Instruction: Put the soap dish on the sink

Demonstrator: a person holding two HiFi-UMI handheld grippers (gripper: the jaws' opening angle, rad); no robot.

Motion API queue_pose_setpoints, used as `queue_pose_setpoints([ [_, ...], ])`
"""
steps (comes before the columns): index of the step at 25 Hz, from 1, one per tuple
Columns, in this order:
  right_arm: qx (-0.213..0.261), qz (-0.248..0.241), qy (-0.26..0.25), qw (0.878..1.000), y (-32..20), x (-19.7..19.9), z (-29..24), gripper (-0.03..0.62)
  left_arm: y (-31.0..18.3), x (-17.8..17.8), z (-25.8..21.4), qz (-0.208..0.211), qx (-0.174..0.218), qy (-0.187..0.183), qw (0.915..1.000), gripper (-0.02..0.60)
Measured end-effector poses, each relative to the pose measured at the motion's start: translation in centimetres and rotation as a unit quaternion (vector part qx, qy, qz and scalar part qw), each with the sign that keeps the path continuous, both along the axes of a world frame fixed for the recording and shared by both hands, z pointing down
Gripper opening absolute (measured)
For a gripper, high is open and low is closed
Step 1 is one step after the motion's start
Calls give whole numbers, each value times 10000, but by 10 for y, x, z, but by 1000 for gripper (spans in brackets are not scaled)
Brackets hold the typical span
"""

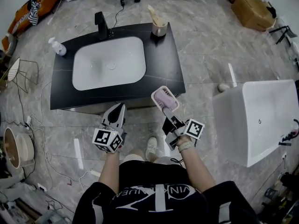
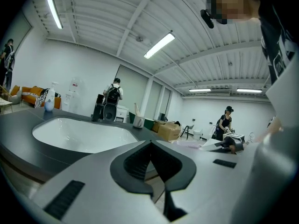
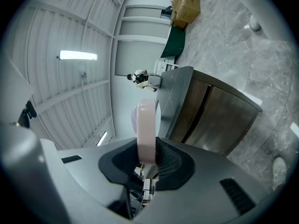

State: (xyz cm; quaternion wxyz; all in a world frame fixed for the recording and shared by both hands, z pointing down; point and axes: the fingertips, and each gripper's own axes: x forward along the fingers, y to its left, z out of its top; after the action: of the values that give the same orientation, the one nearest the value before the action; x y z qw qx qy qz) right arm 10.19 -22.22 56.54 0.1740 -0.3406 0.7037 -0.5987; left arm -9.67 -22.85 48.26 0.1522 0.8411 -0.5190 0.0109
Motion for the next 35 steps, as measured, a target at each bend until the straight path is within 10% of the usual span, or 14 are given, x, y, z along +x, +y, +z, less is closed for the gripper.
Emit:
queue_pose_setpoints([
  [18, -335, 513, -523, 9968, -46, -17, 35, 91, -23, 86, 61, 1175, -498, 188, 9916, 15],
  [35, -1313, 894, -227, 9870, -60, -27, 42, 101, -40, 98, 73, 1406, -661, 212, 9876, 15],
])
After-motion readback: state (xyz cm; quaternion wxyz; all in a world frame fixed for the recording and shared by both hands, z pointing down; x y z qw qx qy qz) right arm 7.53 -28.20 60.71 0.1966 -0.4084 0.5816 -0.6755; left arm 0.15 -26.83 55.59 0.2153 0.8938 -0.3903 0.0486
